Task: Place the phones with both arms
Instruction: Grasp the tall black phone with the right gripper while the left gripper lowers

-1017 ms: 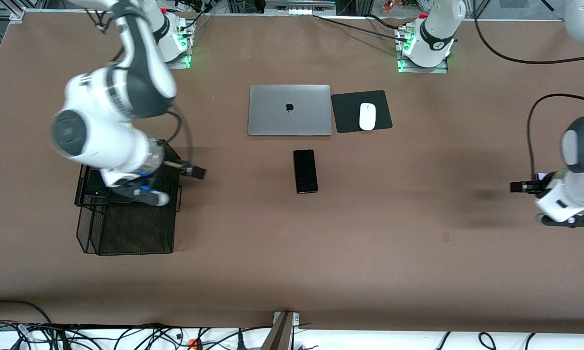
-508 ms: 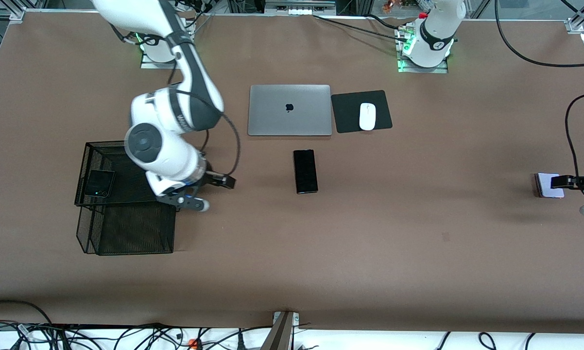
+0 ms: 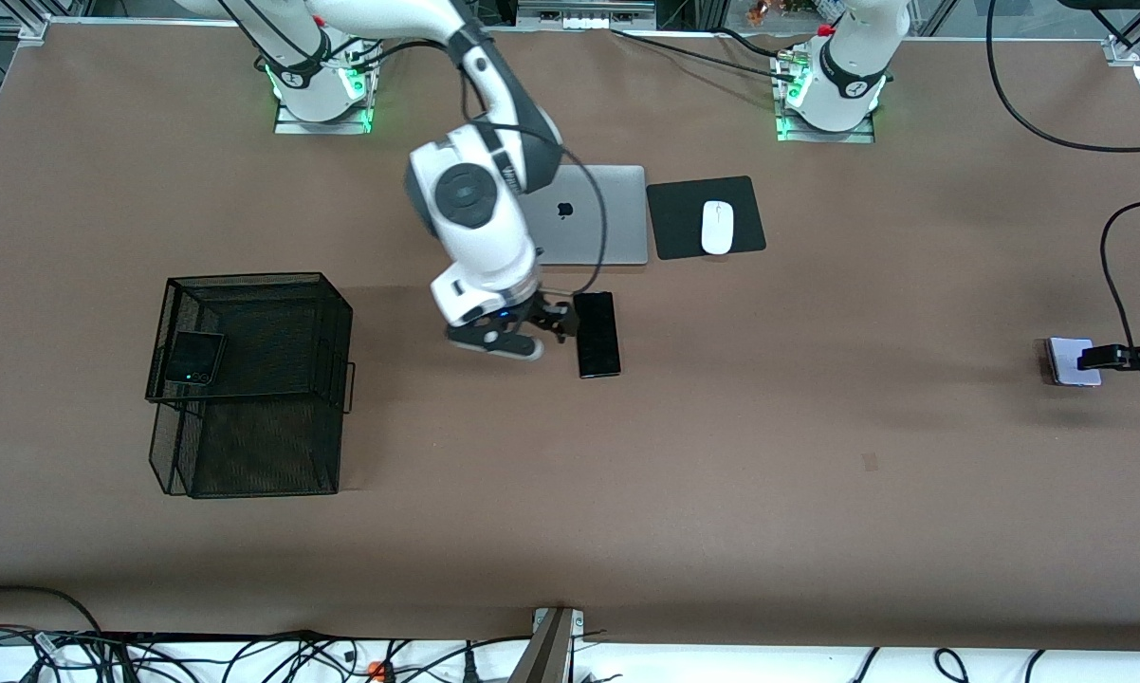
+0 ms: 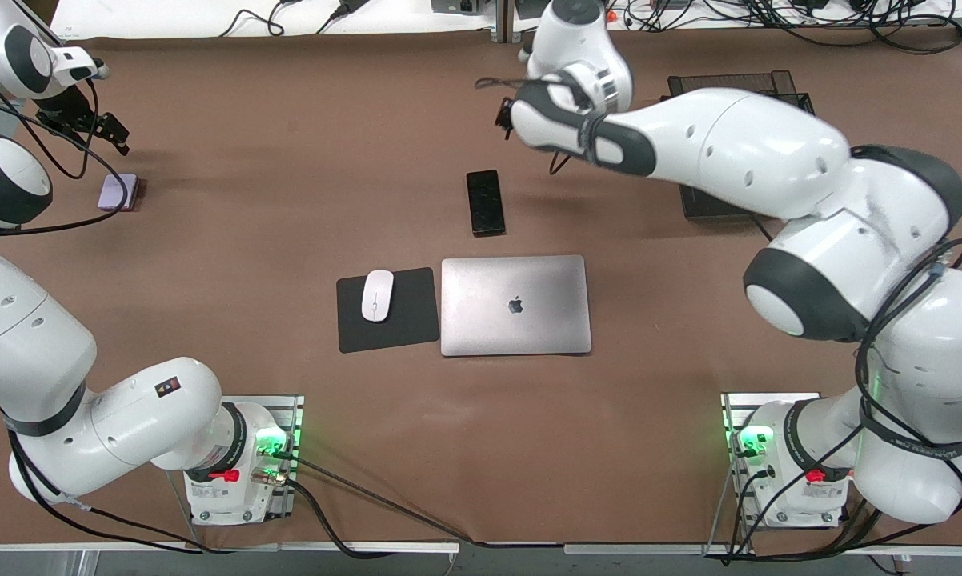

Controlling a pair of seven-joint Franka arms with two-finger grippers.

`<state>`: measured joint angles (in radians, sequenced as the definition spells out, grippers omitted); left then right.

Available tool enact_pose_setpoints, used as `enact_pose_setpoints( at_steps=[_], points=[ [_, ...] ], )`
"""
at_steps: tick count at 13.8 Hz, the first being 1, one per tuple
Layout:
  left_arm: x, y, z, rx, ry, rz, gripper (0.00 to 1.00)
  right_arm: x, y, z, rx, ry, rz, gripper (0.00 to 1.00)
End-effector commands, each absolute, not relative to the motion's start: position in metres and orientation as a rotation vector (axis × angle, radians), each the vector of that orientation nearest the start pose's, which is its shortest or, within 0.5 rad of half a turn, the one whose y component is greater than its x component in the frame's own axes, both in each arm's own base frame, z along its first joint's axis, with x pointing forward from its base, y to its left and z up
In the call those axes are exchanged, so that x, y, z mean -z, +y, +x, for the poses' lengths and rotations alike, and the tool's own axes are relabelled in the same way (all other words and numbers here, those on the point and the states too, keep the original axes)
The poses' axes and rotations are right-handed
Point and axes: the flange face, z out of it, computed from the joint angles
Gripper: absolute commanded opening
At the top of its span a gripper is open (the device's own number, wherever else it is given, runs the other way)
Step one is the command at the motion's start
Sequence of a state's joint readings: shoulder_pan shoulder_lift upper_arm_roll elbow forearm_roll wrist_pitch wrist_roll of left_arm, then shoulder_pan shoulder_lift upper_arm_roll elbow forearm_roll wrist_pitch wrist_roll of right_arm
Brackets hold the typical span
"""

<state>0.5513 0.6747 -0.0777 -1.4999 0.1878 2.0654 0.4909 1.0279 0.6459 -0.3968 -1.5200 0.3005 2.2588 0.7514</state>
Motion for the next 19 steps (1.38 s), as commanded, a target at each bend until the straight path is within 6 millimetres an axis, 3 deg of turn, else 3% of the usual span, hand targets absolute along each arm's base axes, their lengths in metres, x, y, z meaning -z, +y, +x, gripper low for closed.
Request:
enact_pose_setpoints(
  at_steps=[1,4,9,12,17,18,19],
  points=[
    [-0.231,0.363,0.606,-0.151,0.227,-3.111,1.00,-0.302,0.495,0.539,0.267,0.168,-3.071,1.00],
    [-0.202,0.377,0.595,-0.108,0.192,-3.183,1.00,-0.281,0.533,0.529,0.300,0.110,-3.058,1.00],
    [-0.183,0.384,0.579,-0.142,0.138,-3.222,1.00,-0.242,0.583,0.510,0.352,0.001,-2.983,1.00],
    [-0.168,0.389,0.571,-0.167,0.115,-3.238,1.00,-0.216,0.580,0.512,0.344,-0.062,-3.019,1.00],
    [-0.156,0.387,0.569,-0.171,0.085,-3.269,0.99,-0.200,0.574,0.512,0.330,-0.215,-3.049,1.00],
    [-0.156,0.387,0.568,-0.183,0.089,-3.272,0.58,-0.196,0.575,0.510,0.330,-0.255,-3.053,1.00],
    [-0.156,0.387,0.567,-0.187,0.098,-3.273,0.37,-0.194,0.575,0.510,0.329,-0.292,-3.053,1.00]
  ],
)
